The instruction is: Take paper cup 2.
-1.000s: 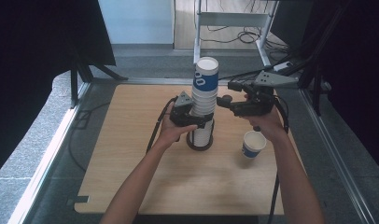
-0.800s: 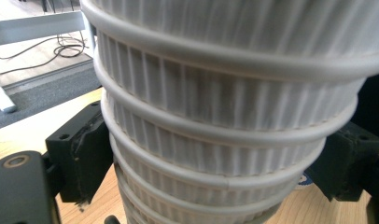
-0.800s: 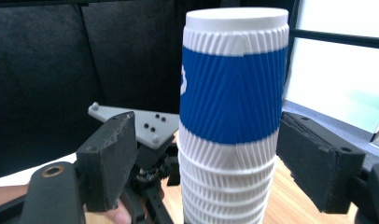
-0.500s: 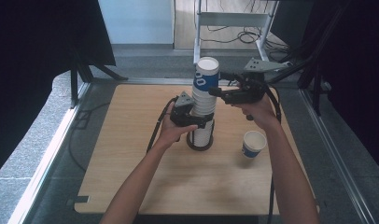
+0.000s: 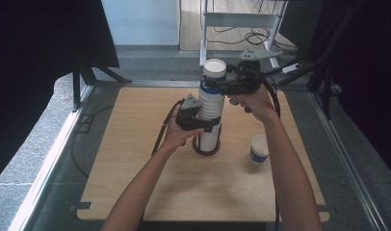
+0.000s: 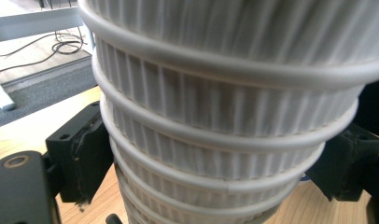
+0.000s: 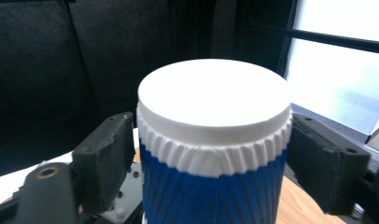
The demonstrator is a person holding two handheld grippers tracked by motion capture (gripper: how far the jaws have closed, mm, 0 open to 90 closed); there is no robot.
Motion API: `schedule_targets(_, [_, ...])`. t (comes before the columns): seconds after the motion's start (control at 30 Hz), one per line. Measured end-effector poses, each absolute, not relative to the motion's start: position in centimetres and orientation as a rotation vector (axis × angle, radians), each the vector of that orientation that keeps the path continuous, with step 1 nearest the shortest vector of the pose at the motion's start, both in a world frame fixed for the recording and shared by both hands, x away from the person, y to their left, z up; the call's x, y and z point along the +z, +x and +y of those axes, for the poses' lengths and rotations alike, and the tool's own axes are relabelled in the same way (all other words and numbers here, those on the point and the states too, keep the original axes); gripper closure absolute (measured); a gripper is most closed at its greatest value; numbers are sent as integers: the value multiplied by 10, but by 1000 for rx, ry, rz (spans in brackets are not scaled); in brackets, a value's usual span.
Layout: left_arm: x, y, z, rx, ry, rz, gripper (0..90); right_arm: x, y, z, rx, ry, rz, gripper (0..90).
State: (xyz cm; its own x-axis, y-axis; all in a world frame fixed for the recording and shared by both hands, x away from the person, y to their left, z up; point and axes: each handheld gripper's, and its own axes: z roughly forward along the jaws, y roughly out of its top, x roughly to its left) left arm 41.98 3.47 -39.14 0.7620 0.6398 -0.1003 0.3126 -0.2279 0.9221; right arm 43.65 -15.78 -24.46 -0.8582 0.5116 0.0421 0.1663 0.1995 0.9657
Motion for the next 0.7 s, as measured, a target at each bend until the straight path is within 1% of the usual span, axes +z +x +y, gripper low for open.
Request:
schedule_targets(0.13, [-391,420,35,356,1829,739,122,-249,441,-155,1707,646,2211,246])
schedule_targets(0.37, [-392,419,34,360,1824,740,122,-248,438,-156,1723,638,2173,254])
schedule_targets(0.47, [-391,418,33,366,1828,737,122,-245,436,-161,1781,651,2132,256])
schedule_targets(0.7, [-391,419,33,360,1826,747,122,-232,431,-162,1799,639,2063,259])
